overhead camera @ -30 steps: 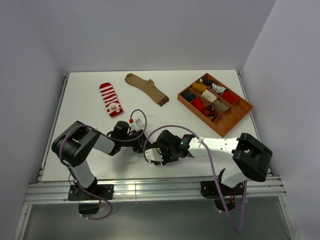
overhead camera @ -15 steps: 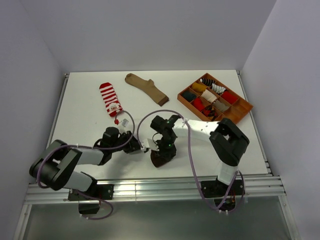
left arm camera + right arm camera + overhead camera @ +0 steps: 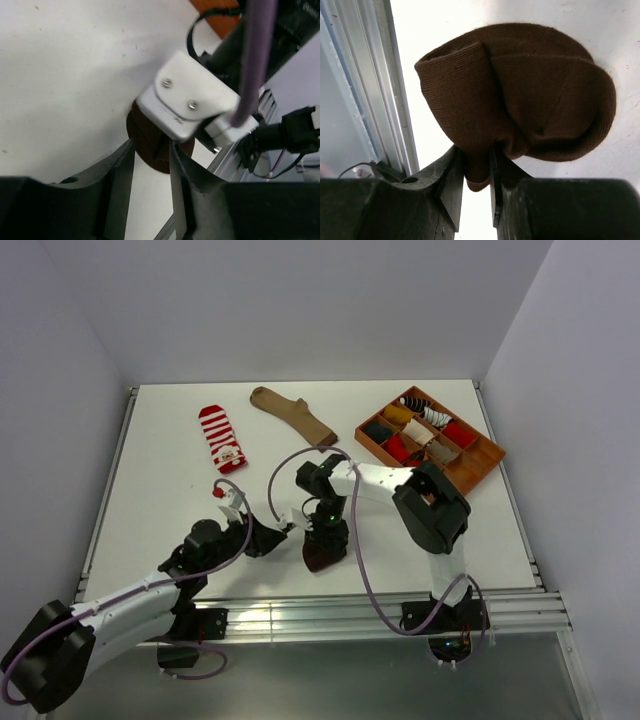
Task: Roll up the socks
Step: Roll the sock at the center of the board.
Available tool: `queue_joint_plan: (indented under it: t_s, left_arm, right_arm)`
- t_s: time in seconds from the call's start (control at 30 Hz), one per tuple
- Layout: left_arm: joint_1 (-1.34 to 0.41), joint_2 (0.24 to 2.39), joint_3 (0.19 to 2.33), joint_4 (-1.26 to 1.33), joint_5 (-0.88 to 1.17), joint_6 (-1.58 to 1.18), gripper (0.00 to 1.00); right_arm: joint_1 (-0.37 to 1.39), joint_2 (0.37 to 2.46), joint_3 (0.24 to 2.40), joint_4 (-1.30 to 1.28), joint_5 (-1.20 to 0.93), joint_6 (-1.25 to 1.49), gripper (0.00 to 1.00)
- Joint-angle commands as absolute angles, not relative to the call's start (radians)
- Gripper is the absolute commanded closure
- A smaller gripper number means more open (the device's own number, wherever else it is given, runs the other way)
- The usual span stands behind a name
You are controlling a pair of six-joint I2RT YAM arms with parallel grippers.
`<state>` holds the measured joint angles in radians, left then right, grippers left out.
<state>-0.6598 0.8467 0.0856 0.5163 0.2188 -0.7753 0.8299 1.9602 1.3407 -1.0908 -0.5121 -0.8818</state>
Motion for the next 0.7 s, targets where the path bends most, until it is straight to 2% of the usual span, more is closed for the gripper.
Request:
queue_joint_plan:
  t_s: [0.0, 0.33, 0.67]
  left_arm:
    - [-0.722, 0.879, 0.167, 0.462, 0.149, -0.681, 0.60]
    - [-0.925, 1.124, 0.247, 0.581, 0.037, -0.657, 0.52]
    - [-0.996, 1.305, 0.353, 0.617, 0.046, -0.608, 0.46]
  right_arm:
    - [0.828, 2.020, 1.400, -1.135, -0.528, -0.871, 0.79]
    - [0.798, 2.134, 1.489, -1.212, -0.588, -0.838, 0.79]
    - [0.784, 2.161, 1.497, -1.203, -0.571, -0.805, 0.79]
